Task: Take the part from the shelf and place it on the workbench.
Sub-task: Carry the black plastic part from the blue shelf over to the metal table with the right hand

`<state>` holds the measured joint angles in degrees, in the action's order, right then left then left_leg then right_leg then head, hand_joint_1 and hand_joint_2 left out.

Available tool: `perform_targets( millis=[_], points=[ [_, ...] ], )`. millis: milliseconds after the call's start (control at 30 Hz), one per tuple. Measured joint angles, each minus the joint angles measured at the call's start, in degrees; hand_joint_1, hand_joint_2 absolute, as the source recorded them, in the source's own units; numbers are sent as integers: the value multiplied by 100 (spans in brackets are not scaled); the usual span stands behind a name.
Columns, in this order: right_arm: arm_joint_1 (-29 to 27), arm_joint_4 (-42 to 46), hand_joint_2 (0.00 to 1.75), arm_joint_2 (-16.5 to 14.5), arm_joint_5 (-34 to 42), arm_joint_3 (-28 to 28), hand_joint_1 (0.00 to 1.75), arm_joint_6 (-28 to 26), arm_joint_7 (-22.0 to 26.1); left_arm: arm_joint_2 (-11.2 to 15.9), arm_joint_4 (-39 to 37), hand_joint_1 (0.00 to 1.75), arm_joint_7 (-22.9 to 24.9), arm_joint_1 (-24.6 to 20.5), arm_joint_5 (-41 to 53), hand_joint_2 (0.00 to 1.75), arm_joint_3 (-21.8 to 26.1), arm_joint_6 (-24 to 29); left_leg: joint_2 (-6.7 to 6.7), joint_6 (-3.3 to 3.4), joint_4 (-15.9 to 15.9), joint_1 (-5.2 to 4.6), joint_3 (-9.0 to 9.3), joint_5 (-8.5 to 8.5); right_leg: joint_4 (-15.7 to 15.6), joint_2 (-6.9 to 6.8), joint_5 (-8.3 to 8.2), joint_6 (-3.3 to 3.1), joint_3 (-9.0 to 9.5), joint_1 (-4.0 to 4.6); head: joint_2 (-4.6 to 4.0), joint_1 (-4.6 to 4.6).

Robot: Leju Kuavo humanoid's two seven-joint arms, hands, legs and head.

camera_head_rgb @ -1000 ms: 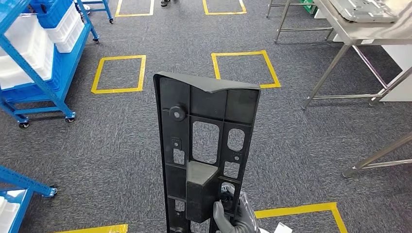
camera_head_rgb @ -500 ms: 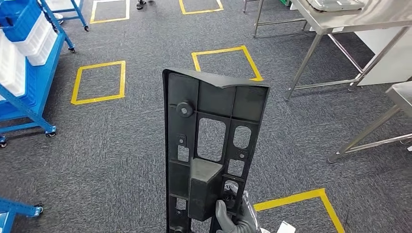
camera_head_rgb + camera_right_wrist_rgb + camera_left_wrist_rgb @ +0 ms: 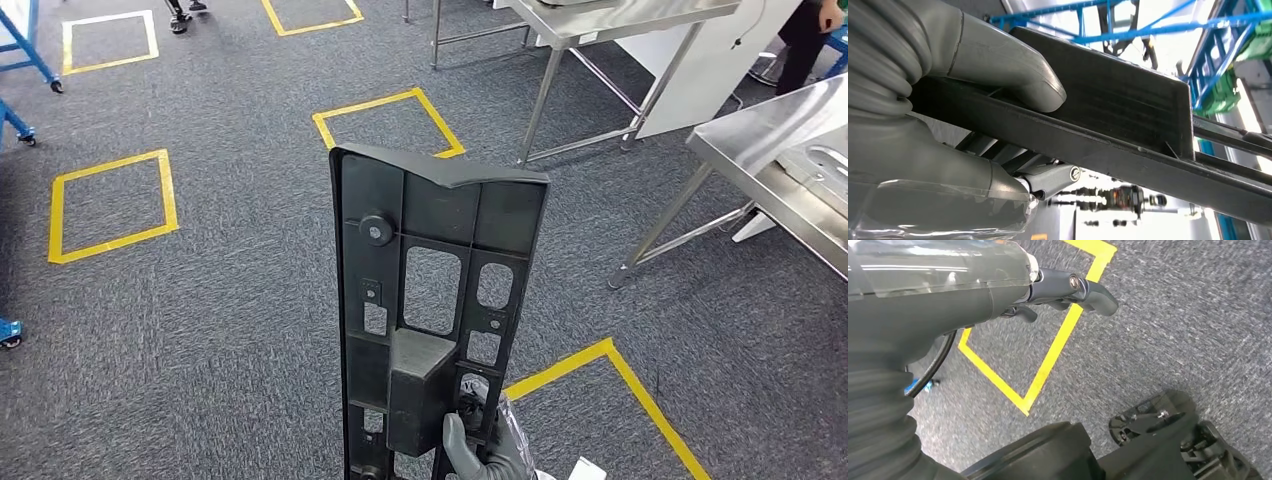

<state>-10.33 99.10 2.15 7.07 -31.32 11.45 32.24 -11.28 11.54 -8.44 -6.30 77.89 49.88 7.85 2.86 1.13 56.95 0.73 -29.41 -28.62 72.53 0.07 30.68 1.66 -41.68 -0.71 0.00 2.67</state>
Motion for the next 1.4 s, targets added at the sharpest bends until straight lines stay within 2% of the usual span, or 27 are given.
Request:
perform_targets(
  millis=[33,100,167,233,267,333,400,433,467,500,533,600,667,733,767,833,900,933,967,1000,1033,1100,1167,1200,1267,1333,1400],
  points=[
    [0,-5,175,1,1,0,175,1,12,1,0,0,-2,-2,-4,175,0,1,67,-14,0,-1,22,-16,-372,-64,-193,-6,202,-3,0,0],
    [13,-8,175,1,4,-1,175,4,28,2,0,0,-8,-8,-19,175,0,2,176,-59,3,-20,66,-56,-1136,-295,-439,-58,610,37,0,1],
    [26,-10,175,0,6,-1,175,13,30,3,0,0,-14,-17,-42,175,0,5,262,-116,2,-41,95,-87,-1404,-389,-456,-128,736,92,0,1],
    [27,-9,175,-3,5,-1,175,17,26,4,0,0,-16,-39,-61,175,1,8,335,-176,-2,-37,123,-119,-1421,-263,-466,-190,730,94,1,1],
    [32,-8,175,-7,4,-1,175,17,23,4,0,0,-19,-51,-68,175,2,8,284,-208,39,-27,123,-165,-1444,-203,-474,-221,742,80,1,1],
    [57,-5,175,-22,-1,-5,175,20,19,5,0,0,-25,-55,-80,175,2,9,31,-254,428,-5,-38,-407,-1489,-87,-495,-291,772,44,1,2],
    [79,-8,175,-38,-4,-10,175,22,15,9,0,0,-38,-52,-96,175,4,7,-188,-275,1204,-3,-421,-750,-1491,35,-496,-328,773,52,0,2],
    [82,-10,175,-44,-5,-11,175,22,13,11,0,0,-39,-62,-99,175,5,3,-218,-281,1530,-3,-596,-844,-1489,109,-496,-332,775,57,0,2],
    [80,-11,175,-46,-5,-10,175,24,13,13,0,0,-39,-74,-101,175,7,-1,-228,-280,1678,-4,-690,-825,-1487,187,-495,-334,781,61,0,2],
    [77,-13,175,-47,-5,-10,175,27,10,14,0,0,-34,-84,-99,175,8,-5,-235,-273,1603,-4,-680,-693,-1484,269,-494,-333,791,63,0,2],
    [72,-14,175,-49,-5,-9,175,33,6,16,0,0,-29,-82,-98,175,8,-4,-269,-260,1319,-2,-571,-473,-1480,352,-492,-328,804,62,0,2],
    [67,-14,175,-55,-4,-7,175,48,-13,22,0,0,-30,-60,-107,175,10,-3,-505,-222,540,11,-266,-77,-1452,512,-483,-296,803,61,0,2],
    [67,-15,175,-69,-3,-3,175,67,-37,26,0,0,-37,-55,-112,175,12,-1,-693,-174,128,12,-114,23,-1428,640,-491,-228,754,54,1,3],
    [64,-15,175,-80,-3,3,175,90,-50,17,0,0,-42,-72,-105,175,12,-7,-625,-114,82,8,-99,12,-1440,749,-523,-149,711,48,1,2],
    [58,-14,175,-81,-5,9,175,99,-53,11,1,0,-40,-82,-101,175,13,-14,-562,-78,57,15,-90,29,-1423,708,-512,-117,693,55,1,2],
    [61,-11,175,-81,-9,24,175,116,-59,-1,2,0,-37,-84,-86,175,12,-34,-415,-6,9,39,-72,59,-1115,430,-318,-65,541,76,1,1],
    [64,-9,175,-82,-13,35,175,124,-65,3,2,0,-31,-65,-73,175,13,-45,-251,37,2,20,-69,53,-378,129,46,-14,182,53,0,1],
    [61,-11,175,-82,-14,40,175,125,-68,6,2,0,-29,-55,-69,175,14,-49,-169,42,3,11,-67,44,-16,73,175,10,1,32,0,1],
    [54,-13,175,-82,-14,46,175,125,-70,8,2,0,-26,-51,-69,175,15,-51,-91,43,4,6,-62,32,184,48,205,29,-101,12,0,1],
    [48,-14,175,-82,-14,52,175,125,-71,10,2,0,-21,-53,-69,175,15,-56,-16,34,4,4,-48,17,138,21,115,42,-76,-4,0,1],
    [45,-15,175,-82,-14,58,175,126,-72,11,2,0,-16,-56,-69,175,15,-61,51,22,4,4,-24,-2,-133,-25,-59,44,67,-15,0,1],
    [47,-15,175,-82,-14,68,175,131,-73,11,2,0,-7,-62,-71,175,14,-72,170,-21,7,-11,39,-52,-960,-265,-408,4,513,15,0,1],
    [55,-15,175,-83,-17,75,175,139,-73,12,2,0,-5,-68,-82,175,15,-82,263,-78,10,-37,82,-99,-1392,-429,-498,-71,734,69,0,1],
    [57,-16,175,-84,-19,79,175,144,-74,13,2,0,-7,-74,-90,175,15,-85,313,-107,5,-50,98,-117,-1423,-423,-472,-104,738,96,0,2],
    [55,-19,175,-89,-24,89,175,161,-74,14,2,0,-20,-100,-105,175,15,-85,367,-166,5,-42,150,-162,-1458,-281,-479,-162,747,84,0,2],
    [68,-23,175,-106,-32,100,175,194,-74,15,2,0,-40,-109,-113,175,15,-81,152,-218,280,-20,64,-357,-1516,-146,-496,-228,791,44,0,3],
    [89,-32,175,-132,-36,108,175,227,-74,17,2,0,-55,-94,-126,175,16,-73,-139,-249,996,-5,-282,-714,-1536,-10,-499,-272,810,22,0,3]
  ],
)
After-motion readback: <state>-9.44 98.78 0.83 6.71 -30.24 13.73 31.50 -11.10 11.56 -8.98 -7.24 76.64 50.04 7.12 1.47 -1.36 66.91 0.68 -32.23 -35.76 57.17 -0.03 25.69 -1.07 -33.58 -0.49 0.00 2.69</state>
